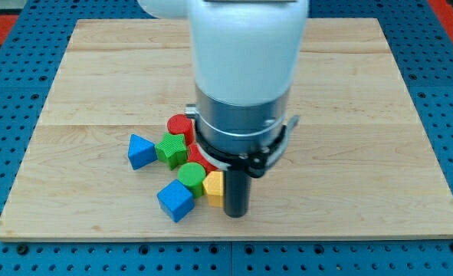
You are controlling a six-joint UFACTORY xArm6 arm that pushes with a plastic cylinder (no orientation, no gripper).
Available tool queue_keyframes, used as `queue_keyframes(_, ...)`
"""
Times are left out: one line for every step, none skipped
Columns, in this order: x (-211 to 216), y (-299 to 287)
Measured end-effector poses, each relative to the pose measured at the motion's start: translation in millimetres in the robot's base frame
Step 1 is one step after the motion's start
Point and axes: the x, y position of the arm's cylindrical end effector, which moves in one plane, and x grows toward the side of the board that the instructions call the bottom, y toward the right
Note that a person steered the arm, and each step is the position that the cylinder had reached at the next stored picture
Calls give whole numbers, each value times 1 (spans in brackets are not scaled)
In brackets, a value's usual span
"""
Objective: Push blue cube little up
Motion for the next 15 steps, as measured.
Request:
queue_keyframes(-6,-41)
queue_keyframes(-6,-41)
queue_keyframes(1,-19)
queue_keyframes(16,10)
queue_keyframes(40,8)
queue_keyframes(40,-37)
queue_keyframes(39,-75)
queue_keyframes(31,-75)
queue_keyframes(20,-70)
queue_keyframes(10,-76)
queue_keyframes(-4,-89)
queue_keyframes(-8,-90)
queue_keyframes(-8,-90)
queue_keyframes(9,-90)
queue_keyframes(6,-44)
